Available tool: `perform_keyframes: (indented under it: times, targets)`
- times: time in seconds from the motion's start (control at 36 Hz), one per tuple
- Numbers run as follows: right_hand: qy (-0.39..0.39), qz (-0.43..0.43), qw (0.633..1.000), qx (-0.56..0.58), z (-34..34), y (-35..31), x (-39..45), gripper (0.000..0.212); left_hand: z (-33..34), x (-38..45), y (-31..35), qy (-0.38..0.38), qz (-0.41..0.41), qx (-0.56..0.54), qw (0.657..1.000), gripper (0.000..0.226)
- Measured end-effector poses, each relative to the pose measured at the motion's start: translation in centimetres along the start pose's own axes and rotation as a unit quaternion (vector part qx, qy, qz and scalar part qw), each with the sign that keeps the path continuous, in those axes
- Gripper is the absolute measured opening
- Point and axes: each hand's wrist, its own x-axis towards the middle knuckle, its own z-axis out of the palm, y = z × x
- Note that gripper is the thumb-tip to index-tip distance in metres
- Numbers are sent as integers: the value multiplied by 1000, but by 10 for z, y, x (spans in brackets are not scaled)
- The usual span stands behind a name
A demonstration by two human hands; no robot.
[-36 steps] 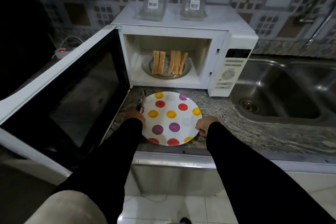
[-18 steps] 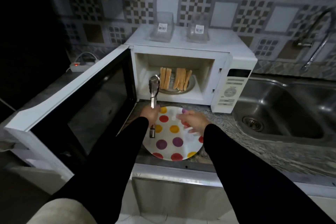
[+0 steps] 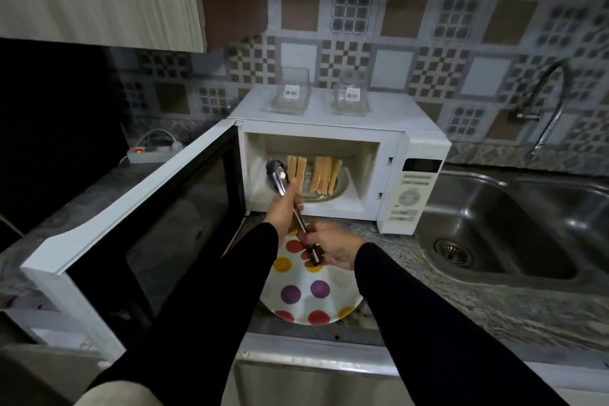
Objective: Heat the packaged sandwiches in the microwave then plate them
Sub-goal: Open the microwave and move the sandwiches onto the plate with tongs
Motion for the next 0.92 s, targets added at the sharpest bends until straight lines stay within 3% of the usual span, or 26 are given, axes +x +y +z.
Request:
perform_keyframes:
  times: [0.11, 0.28, 0.36, 0.47, 0.58, 0.75, 0.92]
  targets:
    - [6, 11, 1000, -3, -5, 4, 3, 14, 0, 8, 2, 39, 22, -16, 999, 42]
    - [34, -5, 999, -16, -11, 4, 8, 4, 3, 6, -1, -6, -3, -26, 1000, 38]
    - [60, -27, 998, 3, -13, 4, 11, 2, 7, 3, -4, -31, -15, 25, 999, 27]
    - [107, -64, 992, 17, -13, 1, 15, 8, 6, 0, -8, -75, -29, 122, 989, 23]
    - [126, -77, 989, 26, -14, -1, 17, 16, 5, 2, -5, -108, -55, 144, 982, 24]
    - [94, -70, 993, -26, -17, -1, 19, 30, 0, 11, 8, -28, -37, 19, 999, 36]
    - [101, -79, 990, -55, -11, -9, 21, 53, -2, 10, 5, -28, -36, 59, 997, 32]
